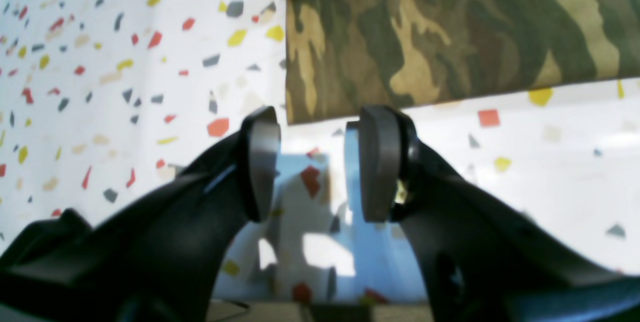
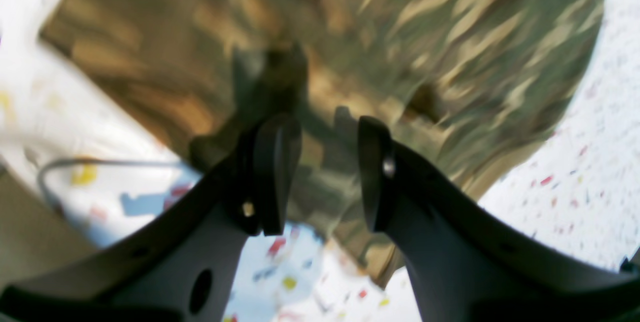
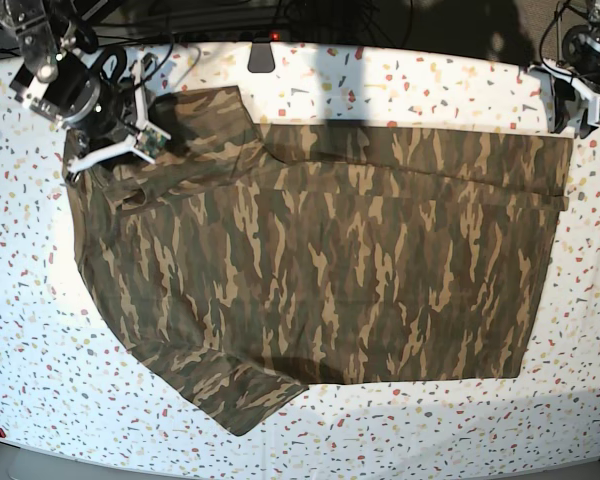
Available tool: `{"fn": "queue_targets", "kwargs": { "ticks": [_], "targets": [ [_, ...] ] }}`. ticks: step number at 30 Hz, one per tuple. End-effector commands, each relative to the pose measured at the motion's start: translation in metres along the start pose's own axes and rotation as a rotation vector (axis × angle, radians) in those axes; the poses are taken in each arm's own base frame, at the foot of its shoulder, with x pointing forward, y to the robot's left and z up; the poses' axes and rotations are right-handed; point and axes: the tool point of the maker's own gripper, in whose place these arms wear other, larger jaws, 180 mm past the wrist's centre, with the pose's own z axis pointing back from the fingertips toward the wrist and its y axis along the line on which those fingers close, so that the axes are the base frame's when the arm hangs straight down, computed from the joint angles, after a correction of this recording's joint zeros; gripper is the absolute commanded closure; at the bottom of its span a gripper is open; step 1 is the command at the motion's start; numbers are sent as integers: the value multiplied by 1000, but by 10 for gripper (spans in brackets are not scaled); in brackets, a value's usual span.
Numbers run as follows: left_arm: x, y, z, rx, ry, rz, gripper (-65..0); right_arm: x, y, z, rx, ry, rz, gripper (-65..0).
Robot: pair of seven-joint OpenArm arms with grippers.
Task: Fold the T-shirt properly
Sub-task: 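Move the right gripper over the sleeve nearest it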
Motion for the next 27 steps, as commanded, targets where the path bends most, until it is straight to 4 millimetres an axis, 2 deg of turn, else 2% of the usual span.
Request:
{"fn": "queue_targets", "kwargs": {
  "ticks": [1,4,16,23,27],
  "targets": [
    [11,5,2,7,-41,-8,-264,3,-2,4,-6,-14,13,-236],
    [9,2,3,7,-37,2,-264,-4,8,5,16,4,13,-236],
    [5,-4,4,5,-35,24,-264,-52,27,16,15,189,170,-236],
    [5,-4,4,5,-35,24,-264,-33,27,13,5,83,203,-236],
    [5,-4,4,5,-35,24,-264,-36,26,12,0,84,224,-236]
  ]
}}
